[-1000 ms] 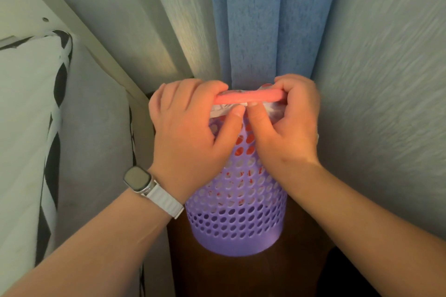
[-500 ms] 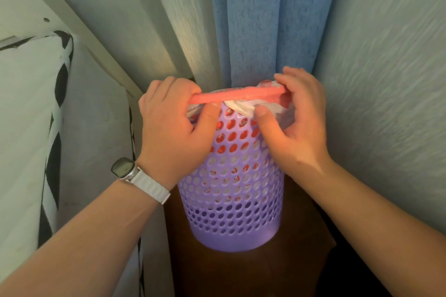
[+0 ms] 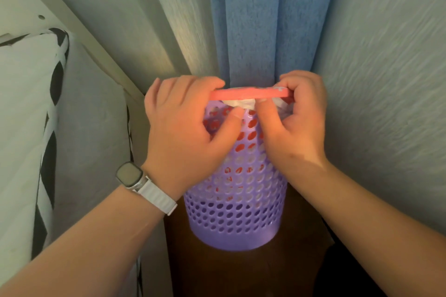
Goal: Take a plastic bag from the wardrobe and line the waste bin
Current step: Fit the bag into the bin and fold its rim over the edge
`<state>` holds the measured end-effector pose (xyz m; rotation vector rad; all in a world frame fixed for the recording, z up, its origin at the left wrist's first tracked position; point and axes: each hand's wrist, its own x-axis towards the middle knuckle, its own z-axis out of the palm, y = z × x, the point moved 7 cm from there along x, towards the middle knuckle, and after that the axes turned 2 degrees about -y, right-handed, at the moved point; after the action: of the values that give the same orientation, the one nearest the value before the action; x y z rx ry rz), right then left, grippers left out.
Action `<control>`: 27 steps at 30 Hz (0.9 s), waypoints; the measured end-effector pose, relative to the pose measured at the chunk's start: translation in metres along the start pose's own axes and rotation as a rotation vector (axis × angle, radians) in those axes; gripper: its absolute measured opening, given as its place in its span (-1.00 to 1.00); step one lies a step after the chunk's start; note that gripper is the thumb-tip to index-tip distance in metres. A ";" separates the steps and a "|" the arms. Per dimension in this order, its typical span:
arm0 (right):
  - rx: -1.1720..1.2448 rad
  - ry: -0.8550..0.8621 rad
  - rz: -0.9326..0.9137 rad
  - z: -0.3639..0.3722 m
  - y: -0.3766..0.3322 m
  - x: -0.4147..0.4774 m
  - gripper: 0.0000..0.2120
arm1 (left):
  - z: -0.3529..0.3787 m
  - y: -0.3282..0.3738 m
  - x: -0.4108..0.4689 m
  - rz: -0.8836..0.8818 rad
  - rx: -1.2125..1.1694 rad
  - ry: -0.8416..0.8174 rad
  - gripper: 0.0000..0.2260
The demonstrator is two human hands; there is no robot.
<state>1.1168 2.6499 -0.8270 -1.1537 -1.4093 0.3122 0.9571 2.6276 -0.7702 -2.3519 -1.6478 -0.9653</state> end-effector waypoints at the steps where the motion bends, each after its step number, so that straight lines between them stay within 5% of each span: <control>1: -0.004 -0.001 0.000 0.001 -0.004 -0.001 -0.79 | 0.001 0.005 -0.002 0.018 0.032 0.005 -0.69; 10: -0.015 -0.042 -0.017 0.008 -0.027 -0.008 -0.79 | -0.003 -0.004 -0.001 -0.047 -0.010 0.096 -0.82; 15: -0.049 -0.138 -0.141 0.002 -0.018 -0.002 -0.58 | -0.006 -0.026 0.004 -0.095 -0.068 0.097 -0.86; 19: -0.015 -0.180 -0.070 0.002 -0.001 0.003 -0.49 | -0.006 -0.032 0.004 -0.103 -0.121 0.090 -0.90; 27: 0.076 -0.079 0.071 0.001 0.012 0.003 -0.76 | 0.002 -0.025 0.003 -0.094 -0.205 0.026 -0.86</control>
<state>1.1222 2.6578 -0.8345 -1.1414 -1.4151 0.4629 0.9361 2.6407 -0.7767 -2.3928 -1.7403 -1.2320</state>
